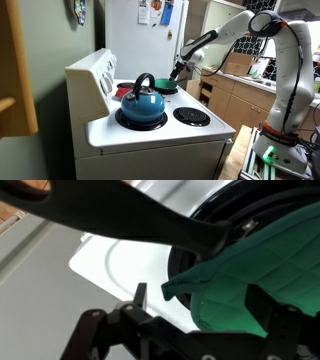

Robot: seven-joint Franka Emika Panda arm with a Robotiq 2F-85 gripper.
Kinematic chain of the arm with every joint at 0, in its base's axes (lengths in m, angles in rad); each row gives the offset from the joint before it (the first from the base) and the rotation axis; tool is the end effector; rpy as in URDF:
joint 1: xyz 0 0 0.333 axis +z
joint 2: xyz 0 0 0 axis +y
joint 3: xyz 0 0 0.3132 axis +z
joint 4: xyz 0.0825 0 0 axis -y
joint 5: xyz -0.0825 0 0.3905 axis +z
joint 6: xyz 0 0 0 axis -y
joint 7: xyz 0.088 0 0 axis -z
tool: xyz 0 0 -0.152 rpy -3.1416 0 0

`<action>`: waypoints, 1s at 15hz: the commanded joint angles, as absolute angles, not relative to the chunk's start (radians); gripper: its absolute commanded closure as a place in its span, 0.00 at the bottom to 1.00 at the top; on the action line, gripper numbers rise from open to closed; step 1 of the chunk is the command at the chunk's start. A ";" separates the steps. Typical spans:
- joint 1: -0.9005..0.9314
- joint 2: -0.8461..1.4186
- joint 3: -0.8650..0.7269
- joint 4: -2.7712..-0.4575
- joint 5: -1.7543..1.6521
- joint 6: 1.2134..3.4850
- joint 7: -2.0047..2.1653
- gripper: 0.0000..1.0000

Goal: Move the pan to to the front big plate on the stove and then put the green towel on the pan

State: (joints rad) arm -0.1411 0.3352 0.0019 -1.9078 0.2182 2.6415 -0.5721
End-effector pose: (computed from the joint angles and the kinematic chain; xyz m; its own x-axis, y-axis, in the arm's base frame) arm 0.6712 -0.0950 0.3170 0.8800 0.2488 0.4045 0.2467 -0.9673 0.0583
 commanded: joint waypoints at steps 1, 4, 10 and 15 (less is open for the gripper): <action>-0.153 0.327 0.007 -1.908 0.174 2.621 -0.513 0.00; -0.150 0.321 0.001 -1.907 0.147 2.602 -0.470 0.00; -0.152 0.309 0.003 -1.904 0.122 2.522 -0.425 0.00; -0.187 0.303 0.057 -1.903 0.243 2.484 -0.511 0.00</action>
